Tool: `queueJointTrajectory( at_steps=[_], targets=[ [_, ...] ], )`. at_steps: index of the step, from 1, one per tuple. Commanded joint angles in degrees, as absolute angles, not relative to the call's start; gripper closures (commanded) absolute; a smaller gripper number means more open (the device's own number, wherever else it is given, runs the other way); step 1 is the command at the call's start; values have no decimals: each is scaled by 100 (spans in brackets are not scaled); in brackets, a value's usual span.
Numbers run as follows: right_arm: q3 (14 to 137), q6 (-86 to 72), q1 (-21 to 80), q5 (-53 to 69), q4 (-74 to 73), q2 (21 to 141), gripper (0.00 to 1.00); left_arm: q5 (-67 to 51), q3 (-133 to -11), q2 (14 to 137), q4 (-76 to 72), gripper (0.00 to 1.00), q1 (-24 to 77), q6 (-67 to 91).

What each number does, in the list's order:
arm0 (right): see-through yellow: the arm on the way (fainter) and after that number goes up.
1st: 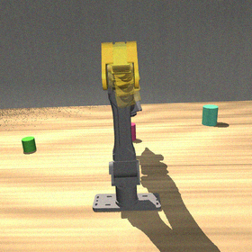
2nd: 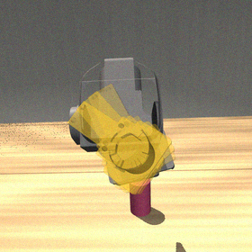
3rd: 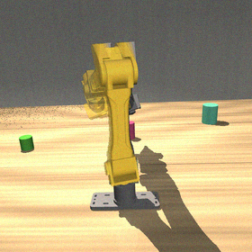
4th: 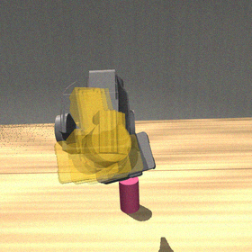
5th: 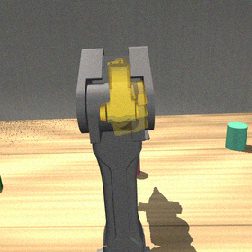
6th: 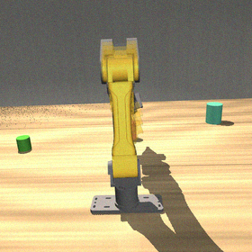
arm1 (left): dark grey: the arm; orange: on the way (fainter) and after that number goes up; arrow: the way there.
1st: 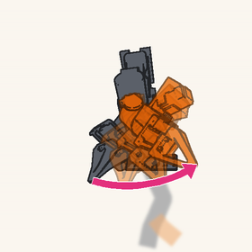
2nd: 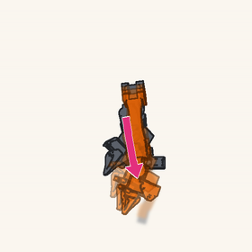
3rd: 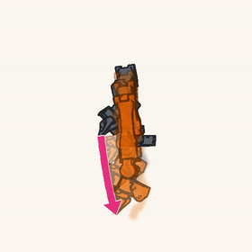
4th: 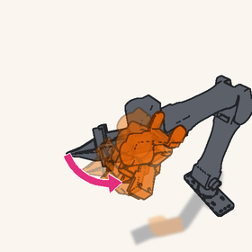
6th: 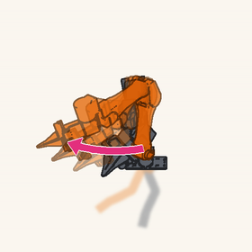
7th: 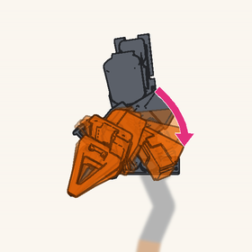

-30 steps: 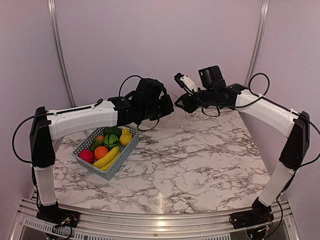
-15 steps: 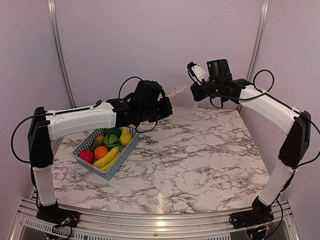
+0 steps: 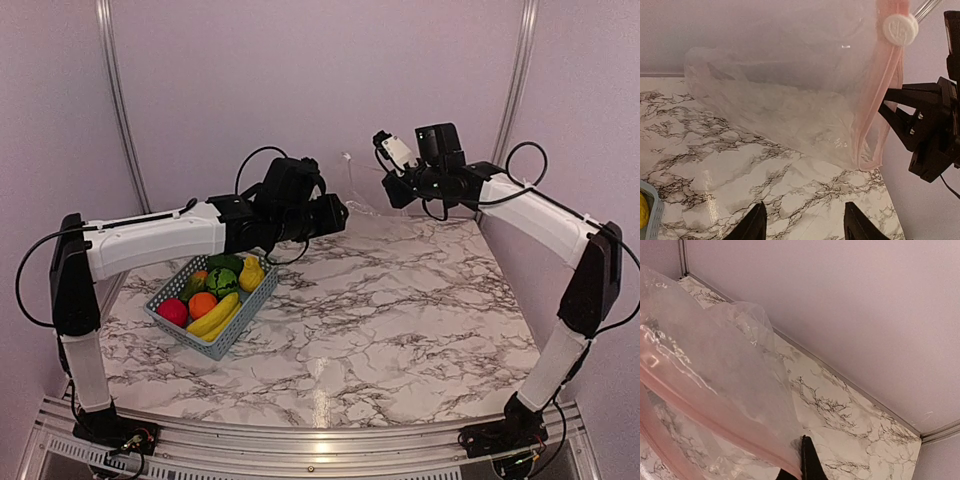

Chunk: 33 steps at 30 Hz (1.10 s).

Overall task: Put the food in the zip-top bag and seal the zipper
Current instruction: Open the zipper food storage bag at the center of the board, then pick up the fake fruit from the bin.

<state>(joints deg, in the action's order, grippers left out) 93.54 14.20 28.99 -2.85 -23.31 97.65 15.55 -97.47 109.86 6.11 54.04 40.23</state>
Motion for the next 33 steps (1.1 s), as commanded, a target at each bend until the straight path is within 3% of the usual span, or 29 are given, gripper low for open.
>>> queueJointTrajectory(
  at_steps=[1, 6, 15, 23, 27, 33],
  targets=[
    [9204, 1559, 2626, -77, -2287, 9467, 100, 2181, -9850, 10529, 1186, 36, 5370, 3045],
    [9180, 1757, 2118, 84, -2381, 9306, 100, 3020, -9382, 9904, 1639, 24, 5207, 2257],
    [9300, 1839, 906, -631, -2397, 9045, 100, 2928, -7899, 8700, 2071, 26, 4711, 3010],
    [7881, 1003, 1603, 2421, -3037, 8896, 100, 1698, -7504, 8840, 1162, 35, 4728, 3675],
    [7536, 934, 2003, 2727, -3046, 8998, 100, 1795, -8188, 9255, 1827, 34, 4720, 3669],
    [7591, 1101, 2015, 2898, -3004, 9289, 100, 1716, -8192, 9270, 2628, 30, 4681, 3454]
  ],
)
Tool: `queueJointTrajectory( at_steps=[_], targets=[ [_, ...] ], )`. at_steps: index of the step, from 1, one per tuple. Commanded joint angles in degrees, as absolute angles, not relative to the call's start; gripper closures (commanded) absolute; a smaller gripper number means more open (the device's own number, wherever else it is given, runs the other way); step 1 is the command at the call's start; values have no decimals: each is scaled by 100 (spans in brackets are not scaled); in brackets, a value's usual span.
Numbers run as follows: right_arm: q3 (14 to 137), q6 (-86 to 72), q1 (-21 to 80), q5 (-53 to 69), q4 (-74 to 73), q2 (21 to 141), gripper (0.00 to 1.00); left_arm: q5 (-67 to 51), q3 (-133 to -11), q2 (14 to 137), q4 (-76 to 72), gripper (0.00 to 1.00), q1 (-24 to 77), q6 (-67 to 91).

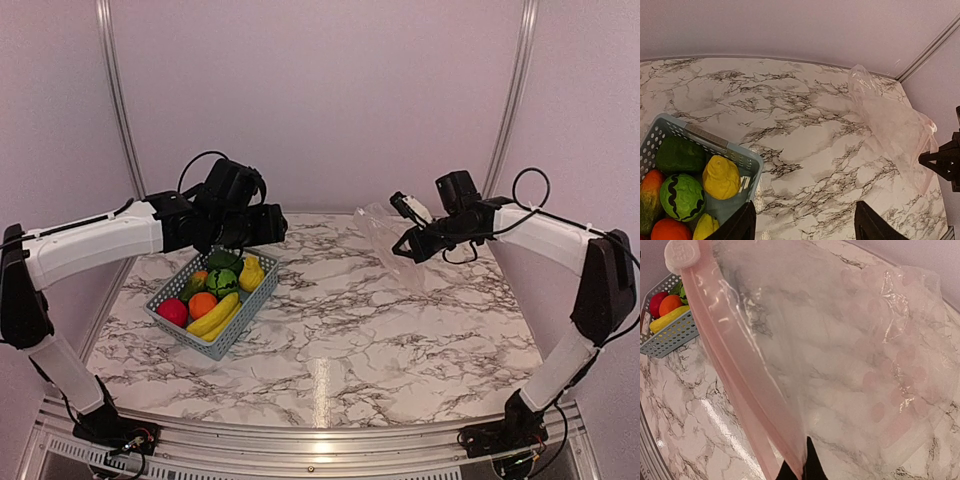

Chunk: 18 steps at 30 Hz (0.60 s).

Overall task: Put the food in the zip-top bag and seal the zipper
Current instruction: Pick up the fake fruit from the bin.

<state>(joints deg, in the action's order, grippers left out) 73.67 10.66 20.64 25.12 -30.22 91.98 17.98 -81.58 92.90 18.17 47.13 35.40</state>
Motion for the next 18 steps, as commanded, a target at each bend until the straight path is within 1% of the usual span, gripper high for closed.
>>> queueJointTrajectory(
  at_steps=[1, 8, 14, 18],
  targets=[
    [7632, 1170, 2013, 2981, -3040, 9339, 100, 1738, -8149, 9215, 2751, 30, 4680, 3464],
    [8032, 1808, 1978, 3685, -3446, 9753, 100, 1810, -7688, 8797, 3525, 30, 4641, 3670],
    [8353, 2223, 1897, 3684, -3761, 9963, 100, 1905, -7373, 8564, 4159, 28, 4553, 3899],
    [8399, 2330, 1837, 3591, -3805, 9920, 100, 1667, -7353, 8752, 4210, 30, 4267, 3993]
  ],
)
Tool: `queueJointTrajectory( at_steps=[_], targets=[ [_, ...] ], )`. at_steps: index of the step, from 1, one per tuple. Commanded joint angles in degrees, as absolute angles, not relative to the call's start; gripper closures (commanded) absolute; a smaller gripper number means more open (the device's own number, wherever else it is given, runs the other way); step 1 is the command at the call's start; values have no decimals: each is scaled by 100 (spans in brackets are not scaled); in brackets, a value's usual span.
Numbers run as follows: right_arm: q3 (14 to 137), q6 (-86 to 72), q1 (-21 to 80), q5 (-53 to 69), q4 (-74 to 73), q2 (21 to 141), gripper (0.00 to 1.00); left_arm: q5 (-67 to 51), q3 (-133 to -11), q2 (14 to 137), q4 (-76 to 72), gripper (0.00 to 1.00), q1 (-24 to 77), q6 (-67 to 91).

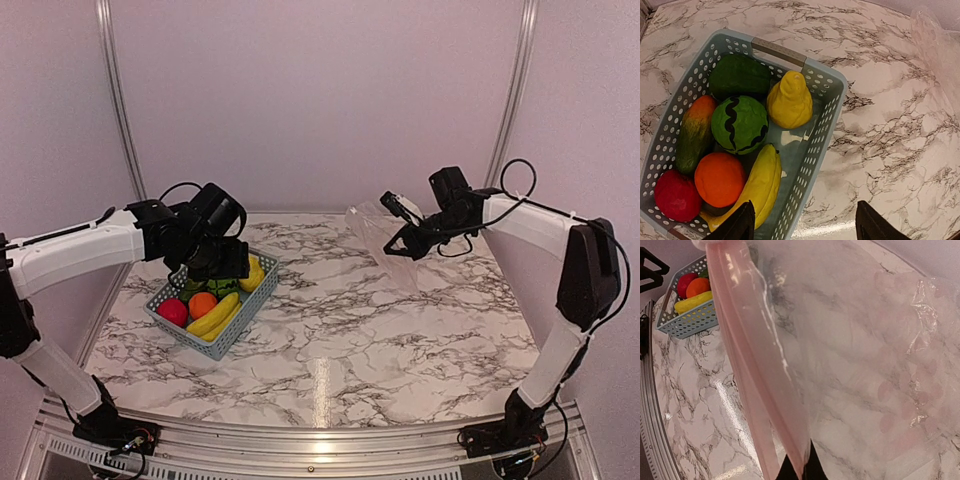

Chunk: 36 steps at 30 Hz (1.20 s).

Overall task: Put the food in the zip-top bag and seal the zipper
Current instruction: Pick up the fake fruit from the bin.

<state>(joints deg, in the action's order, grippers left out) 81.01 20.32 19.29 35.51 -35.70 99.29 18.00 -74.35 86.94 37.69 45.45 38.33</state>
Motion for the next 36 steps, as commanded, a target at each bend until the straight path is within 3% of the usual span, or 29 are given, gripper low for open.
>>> queueJointTrajectory(
  at_steps=[1, 15, 33, 36],
  targets=[
    [8421, 2378, 1826, 3575, -3856, 9904, 100, 1583, -7398, 8848, 4212, 31, 4184, 3996],
    [8840, 2887, 1740, 3175, -4710, 9976, 100, 1046, -9146, 10956, 3910, 35, 3481, 3348],
    [9113, 3029, 1700, 2862, -5011, 10045, 100, 827, -10085, 12333, 3924, 53, 3113, 3514],
    [9123, 3032, 1704, 2802, -5015, 10042, 100, 847, -10097, 12359, 3902, 60, 3103, 3446]
  ],
)
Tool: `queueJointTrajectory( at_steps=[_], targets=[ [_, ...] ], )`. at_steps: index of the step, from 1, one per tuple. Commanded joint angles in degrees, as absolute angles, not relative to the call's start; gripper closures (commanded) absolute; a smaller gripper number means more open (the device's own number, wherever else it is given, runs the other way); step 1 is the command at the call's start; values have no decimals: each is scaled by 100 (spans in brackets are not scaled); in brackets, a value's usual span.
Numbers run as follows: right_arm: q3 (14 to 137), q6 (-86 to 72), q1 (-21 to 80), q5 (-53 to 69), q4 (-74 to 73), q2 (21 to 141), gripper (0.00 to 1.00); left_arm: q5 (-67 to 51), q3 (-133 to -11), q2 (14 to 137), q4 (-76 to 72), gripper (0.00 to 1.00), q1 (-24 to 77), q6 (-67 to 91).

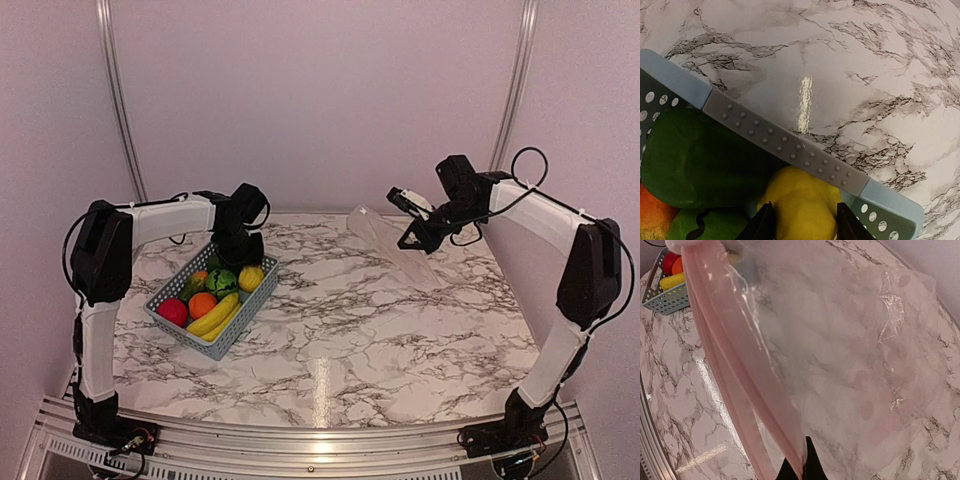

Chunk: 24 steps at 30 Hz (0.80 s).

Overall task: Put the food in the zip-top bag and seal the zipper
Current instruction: Pick up the fake fruit from the bin, then place the fake fruit in the zipper food storage bag.

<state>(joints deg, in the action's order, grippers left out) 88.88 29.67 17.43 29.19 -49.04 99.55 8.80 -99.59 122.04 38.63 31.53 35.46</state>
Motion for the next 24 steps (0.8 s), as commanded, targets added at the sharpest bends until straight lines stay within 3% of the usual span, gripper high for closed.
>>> queueJointTrajectory(
  at_steps=[1, 7, 14, 24],
  targets=[
    [9135, 3026, 1705, 2784, -5025, 10038, 100, 844, -10117, 12344, 3907, 64, 3103, 3426],
    [9588, 3079, 1702, 2783, -5536, 10101, 100, 948, -10096, 11720, 3928, 86, 3107, 3366],
    [10193, 2732, 1840, 2750, -5769, 10247, 100, 529, -9930, 10583, 3613, 91, 3296, 3216],
    [10608, 2101, 2414, 2987, -5623, 10693, 100, -65, -9615, 9575, 1491, 100, 4119, 2986]
  ],
)
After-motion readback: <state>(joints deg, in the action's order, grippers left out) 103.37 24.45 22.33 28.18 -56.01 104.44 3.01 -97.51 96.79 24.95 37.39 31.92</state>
